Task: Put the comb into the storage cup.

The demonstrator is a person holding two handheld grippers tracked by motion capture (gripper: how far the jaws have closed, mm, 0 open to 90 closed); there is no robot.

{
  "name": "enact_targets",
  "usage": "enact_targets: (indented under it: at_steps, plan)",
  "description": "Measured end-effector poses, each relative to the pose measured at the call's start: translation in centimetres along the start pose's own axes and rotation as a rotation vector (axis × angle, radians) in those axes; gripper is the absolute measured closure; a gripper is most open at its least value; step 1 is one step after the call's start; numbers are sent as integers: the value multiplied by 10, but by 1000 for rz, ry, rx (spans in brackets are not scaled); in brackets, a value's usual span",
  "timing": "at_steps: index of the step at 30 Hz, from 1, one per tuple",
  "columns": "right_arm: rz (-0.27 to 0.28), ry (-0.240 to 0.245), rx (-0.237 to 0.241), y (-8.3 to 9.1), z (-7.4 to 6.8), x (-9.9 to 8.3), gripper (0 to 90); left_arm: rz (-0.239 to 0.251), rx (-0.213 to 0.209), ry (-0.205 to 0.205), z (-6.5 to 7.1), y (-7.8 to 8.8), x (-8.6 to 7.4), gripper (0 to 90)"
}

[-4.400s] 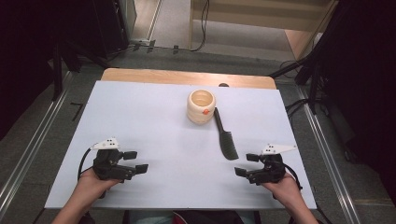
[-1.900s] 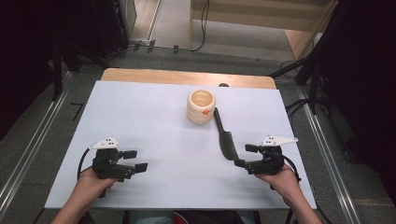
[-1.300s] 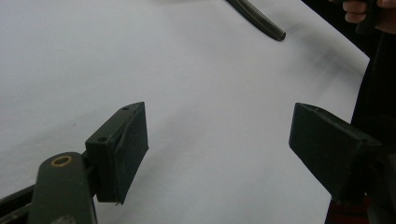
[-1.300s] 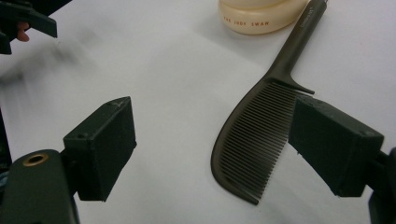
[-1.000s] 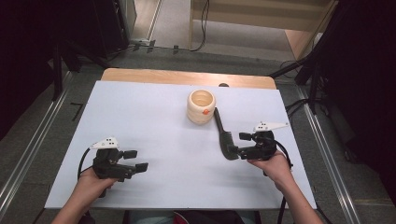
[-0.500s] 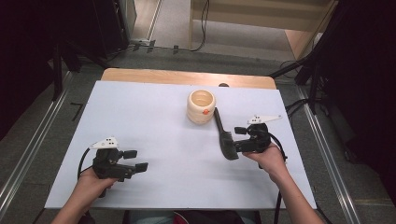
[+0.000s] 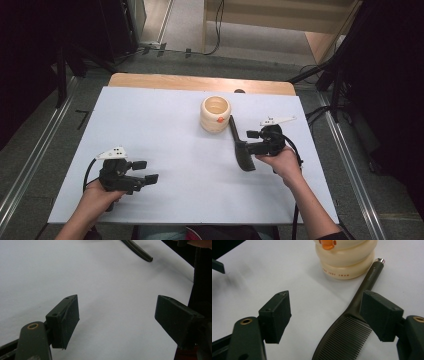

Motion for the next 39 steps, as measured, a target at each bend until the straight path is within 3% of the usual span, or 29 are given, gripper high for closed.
enact_targets:
  at_steps: [7,12,14,15,17,19,30,39]
  plan:
    - [-5,18,-18,-11,5,7,347,3,4,0,0,1,0,202]
    - [-13,23,-34,-17,8,11,474,5,4,3,-1,1,0,202]
    - [-19,31,-47,-20,9,13,572,4,4,2,-1,1,0,202]
    - [-19,33,-63,-24,11,14,702,4,3,1,0,1,0,202]
    - [-18,26,-67,-26,11,14,744,4,3,-1,0,1,0,202]
    - [-16,28,-77,-32,14,14,876,5,2,-2,0,1,0,202]
    - [-92,26,-102,-70,21,4,878,6,0,-1,0,1,0,202]
    - [-108,25,-125,-83,27,4,878,8,0,-2,0,2,0,202]
Point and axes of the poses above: each handheld gripper's, and its own axes: y roughly backward along the jaws, x roughly out of its top, z roughly to its right, the point moved 2 cm from there along -y, roughly forward along the jaws, and after that the axes turned 11 degrees about z, right-handed, at the moved point
